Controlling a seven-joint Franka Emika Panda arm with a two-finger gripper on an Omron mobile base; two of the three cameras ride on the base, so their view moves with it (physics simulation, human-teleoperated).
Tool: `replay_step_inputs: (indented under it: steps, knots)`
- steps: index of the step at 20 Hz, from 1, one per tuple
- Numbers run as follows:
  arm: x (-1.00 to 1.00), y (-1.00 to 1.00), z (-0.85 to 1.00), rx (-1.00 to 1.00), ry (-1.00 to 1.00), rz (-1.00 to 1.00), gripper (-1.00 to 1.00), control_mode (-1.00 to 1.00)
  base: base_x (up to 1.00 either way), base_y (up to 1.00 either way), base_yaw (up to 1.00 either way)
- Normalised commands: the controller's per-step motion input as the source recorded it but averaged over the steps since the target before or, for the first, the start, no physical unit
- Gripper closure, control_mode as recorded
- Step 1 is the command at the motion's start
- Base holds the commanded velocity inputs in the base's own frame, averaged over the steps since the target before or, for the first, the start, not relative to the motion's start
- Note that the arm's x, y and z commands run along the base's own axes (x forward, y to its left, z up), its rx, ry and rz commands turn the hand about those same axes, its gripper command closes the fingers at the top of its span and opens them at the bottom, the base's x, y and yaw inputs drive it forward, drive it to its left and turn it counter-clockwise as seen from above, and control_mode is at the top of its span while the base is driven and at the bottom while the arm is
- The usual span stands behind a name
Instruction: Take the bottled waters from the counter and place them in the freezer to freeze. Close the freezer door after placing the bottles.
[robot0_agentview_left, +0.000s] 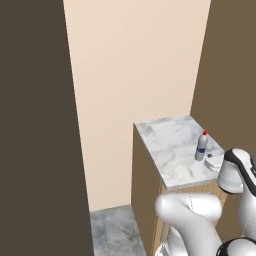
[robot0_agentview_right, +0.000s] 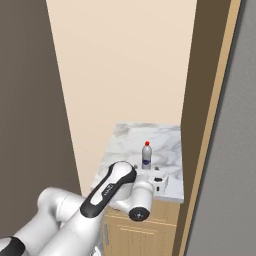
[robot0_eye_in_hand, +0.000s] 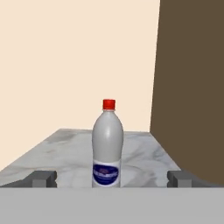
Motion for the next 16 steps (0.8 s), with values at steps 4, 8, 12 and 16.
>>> replay_step_inputs:
  steps: [4, 8, 12, 16]
  knots:
    - [0.19, 0.0, 0.0, 0.0, 0.08, 0.0, -1.0, -1.0, 0.0, 0.0, 0.0]
    - [0.13, 0.0, 0.0, 0.0, 0.02, 0.0, -1.0, -1.0, 0.0, 0.0, 0.0]
    - [0.14, 0.01, 0.0, 0.0, 0.0, 0.0, -1.0, -1.0, 0.0, 0.0, 0.0]
    - [0.07, 0.05, 0.0, 0.0, 0.0, 0.0, -1.0, -1.0, 0.0, 0.0, 0.0]
